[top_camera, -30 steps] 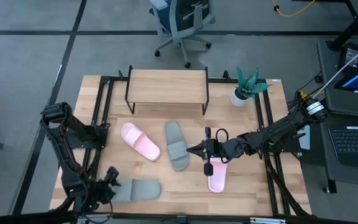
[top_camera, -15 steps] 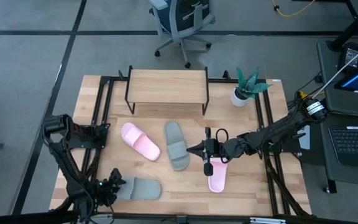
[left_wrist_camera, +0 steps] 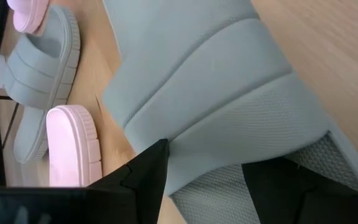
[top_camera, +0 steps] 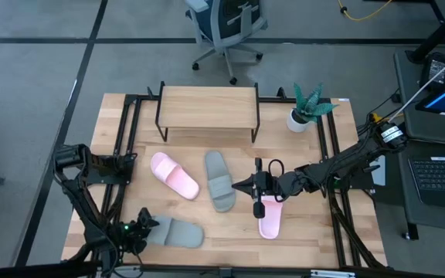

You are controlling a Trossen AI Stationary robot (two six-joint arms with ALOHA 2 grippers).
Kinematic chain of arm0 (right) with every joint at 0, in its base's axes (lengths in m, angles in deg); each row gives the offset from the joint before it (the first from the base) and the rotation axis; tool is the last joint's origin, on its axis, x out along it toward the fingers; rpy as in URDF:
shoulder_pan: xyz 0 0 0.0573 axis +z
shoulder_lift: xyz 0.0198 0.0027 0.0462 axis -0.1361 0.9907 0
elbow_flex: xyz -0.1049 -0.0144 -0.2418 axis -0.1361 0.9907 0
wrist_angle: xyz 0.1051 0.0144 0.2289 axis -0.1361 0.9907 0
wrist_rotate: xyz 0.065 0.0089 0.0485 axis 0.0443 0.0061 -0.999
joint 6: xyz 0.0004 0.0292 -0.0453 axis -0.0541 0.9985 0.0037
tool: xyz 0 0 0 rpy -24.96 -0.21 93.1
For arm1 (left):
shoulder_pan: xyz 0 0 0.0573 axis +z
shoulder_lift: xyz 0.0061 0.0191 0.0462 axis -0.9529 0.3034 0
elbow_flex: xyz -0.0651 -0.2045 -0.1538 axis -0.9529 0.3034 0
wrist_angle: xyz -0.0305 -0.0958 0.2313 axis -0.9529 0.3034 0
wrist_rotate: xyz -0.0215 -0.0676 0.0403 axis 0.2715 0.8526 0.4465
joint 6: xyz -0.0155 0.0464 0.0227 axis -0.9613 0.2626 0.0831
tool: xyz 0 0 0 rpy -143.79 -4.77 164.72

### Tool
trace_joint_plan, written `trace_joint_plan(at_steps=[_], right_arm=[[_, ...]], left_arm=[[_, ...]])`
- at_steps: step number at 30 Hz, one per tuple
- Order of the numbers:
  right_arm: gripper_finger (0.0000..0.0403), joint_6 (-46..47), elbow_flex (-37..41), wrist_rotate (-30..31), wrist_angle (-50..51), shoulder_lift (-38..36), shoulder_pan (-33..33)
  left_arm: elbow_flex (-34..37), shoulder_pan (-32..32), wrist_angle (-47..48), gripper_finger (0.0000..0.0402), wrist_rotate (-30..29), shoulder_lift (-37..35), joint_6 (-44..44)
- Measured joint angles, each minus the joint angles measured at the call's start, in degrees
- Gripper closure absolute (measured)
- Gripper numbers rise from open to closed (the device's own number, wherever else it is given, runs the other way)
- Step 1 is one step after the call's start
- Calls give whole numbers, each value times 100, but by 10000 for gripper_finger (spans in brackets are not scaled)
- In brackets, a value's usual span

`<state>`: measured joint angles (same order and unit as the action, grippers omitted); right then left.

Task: Pick and place slides into the shelf
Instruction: Put the bottom gray slipper on the shelf

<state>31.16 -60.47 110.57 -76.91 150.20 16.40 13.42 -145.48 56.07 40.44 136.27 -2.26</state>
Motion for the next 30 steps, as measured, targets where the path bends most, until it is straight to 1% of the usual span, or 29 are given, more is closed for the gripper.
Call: trace_joint_plan(at_steps=[21,30], right_arm=[[389,151,0,0,0,0,0],[389,148,0,0,2,0,0]], left_arm=[[2,-4,-83,209,27,-4,0],[2,-9,-88,209,-68,-4,-42]])
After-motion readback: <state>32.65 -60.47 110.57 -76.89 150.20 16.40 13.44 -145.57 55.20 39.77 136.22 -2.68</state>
